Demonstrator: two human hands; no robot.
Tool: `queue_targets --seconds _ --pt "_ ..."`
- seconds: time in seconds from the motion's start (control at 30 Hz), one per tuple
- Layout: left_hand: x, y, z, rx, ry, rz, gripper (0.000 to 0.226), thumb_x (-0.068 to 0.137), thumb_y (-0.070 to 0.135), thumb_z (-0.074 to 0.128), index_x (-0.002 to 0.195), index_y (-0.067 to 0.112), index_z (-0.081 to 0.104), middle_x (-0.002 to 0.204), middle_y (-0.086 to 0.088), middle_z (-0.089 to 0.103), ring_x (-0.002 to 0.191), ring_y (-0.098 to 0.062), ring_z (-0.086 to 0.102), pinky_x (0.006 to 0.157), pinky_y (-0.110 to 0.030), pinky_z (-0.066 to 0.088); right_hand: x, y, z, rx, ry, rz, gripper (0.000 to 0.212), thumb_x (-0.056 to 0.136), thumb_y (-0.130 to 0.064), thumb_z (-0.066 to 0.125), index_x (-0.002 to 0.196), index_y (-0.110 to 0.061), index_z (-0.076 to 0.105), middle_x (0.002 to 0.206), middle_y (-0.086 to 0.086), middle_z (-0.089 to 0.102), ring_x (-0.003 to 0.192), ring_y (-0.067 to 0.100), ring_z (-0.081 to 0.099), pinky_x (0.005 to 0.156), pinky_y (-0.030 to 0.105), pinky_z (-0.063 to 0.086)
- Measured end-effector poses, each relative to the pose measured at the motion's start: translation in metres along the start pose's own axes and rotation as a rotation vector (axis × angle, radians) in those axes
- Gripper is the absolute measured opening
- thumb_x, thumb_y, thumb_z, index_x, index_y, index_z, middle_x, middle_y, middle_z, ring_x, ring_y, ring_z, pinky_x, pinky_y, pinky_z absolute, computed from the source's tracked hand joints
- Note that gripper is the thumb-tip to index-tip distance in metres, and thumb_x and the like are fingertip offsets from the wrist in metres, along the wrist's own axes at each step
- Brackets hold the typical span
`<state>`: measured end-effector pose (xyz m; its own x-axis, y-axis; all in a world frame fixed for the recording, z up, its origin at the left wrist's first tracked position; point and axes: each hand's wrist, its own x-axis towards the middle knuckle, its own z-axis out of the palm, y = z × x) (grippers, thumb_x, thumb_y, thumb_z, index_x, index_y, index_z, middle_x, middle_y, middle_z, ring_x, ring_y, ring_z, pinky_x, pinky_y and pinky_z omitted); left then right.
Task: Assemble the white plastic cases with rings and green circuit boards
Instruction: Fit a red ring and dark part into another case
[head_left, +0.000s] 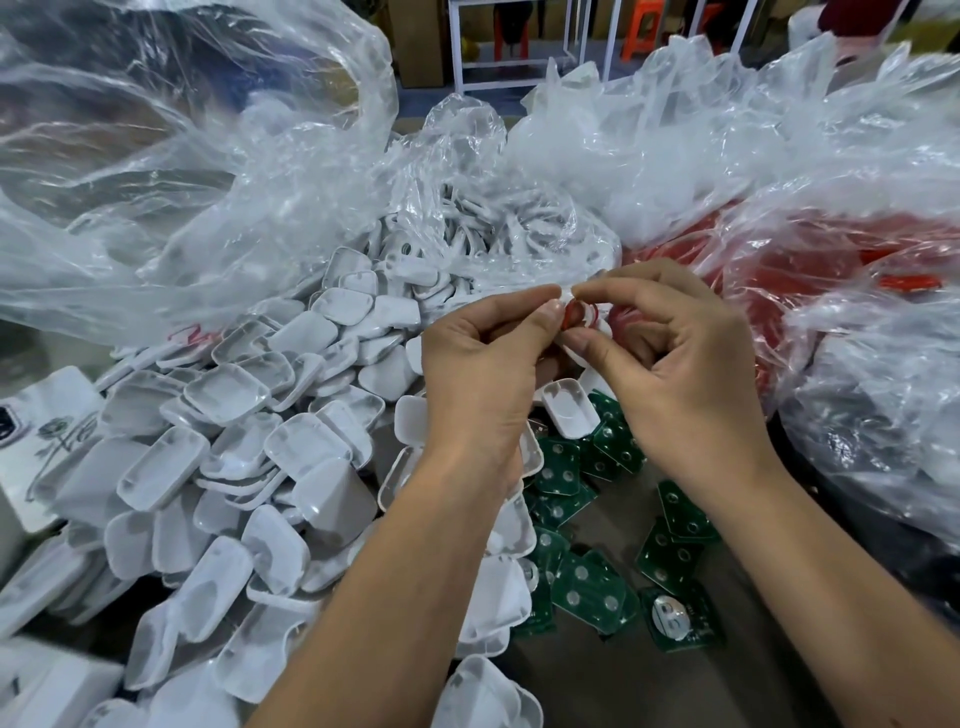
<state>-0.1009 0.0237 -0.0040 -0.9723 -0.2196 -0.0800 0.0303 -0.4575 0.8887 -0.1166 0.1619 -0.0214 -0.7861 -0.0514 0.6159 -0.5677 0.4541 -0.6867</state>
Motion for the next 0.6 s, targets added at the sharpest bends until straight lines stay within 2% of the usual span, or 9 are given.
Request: queue_targets --seconds 0.07,0.23,0.5,0.6 --pt "-0.0001 0.0016 0.0001 -0.046 -0.015 -0.041 0.011 0.094 -0.004 0.067 0.099 -0.003 0.076 0.094 -0.023 0.077 0.086 -0.031 0.076 0.077 -0.037 0.065 -0.0004 -0.0011 -0.0008 0.024 0.012 0.002 0.026 0.085 -0.013 0.085 0.110 -0.012 0.079 0.107 -0.002 0.068 0.066 -0.014 0.057 0.057 0.002 0.040" --pt "-0.0005 0.0050 0.0010 -0.146 -0.018 -0.163 0.015 0.096 -0.005 0.062 0.102 -0.003 0.075 0.093 -0.020 0.078 0.078 -0.024 0.077 0.067 -0.028 0.063 -0.0009 -0.0034 -0.0014 0.055 0.012 0.003 0.025 0.085 -0.012 0.085 0.108 -0.011 0.079 0.106 -0.001 0.067 0.058 -0.009 0.055 0.052 0.002 0.035" --pt "-0.0016 0.0054 0.0010 -0.133 -0.032 -0.116 0.009 0.093 -0.004 0.067 0.095 -0.002 0.075 0.090 -0.021 0.077 0.075 -0.023 0.076 0.064 -0.028 0.061 0.0002 -0.0011 -0.0037 0.113 -0.017 0.055 0.025 0.083 -0.019 0.087 0.106 -0.017 0.079 0.101 -0.008 0.067 0.048 -0.001 0.050 0.048 0.004 0.032" --pt "-0.0010 0.0049 0.0003 -0.128 -0.029 -0.109 0.010 0.091 -0.006 0.068 0.096 -0.003 0.075 0.090 -0.021 0.077 0.074 -0.023 0.076 0.064 -0.028 0.062 0.0001 -0.0009 -0.0033 0.106 -0.015 0.051 0.024 0.083 -0.017 0.086 0.106 -0.016 0.079 0.100 -0.009 0.067 0.049 -0.004 0.053 0.048 0.003 0.033"
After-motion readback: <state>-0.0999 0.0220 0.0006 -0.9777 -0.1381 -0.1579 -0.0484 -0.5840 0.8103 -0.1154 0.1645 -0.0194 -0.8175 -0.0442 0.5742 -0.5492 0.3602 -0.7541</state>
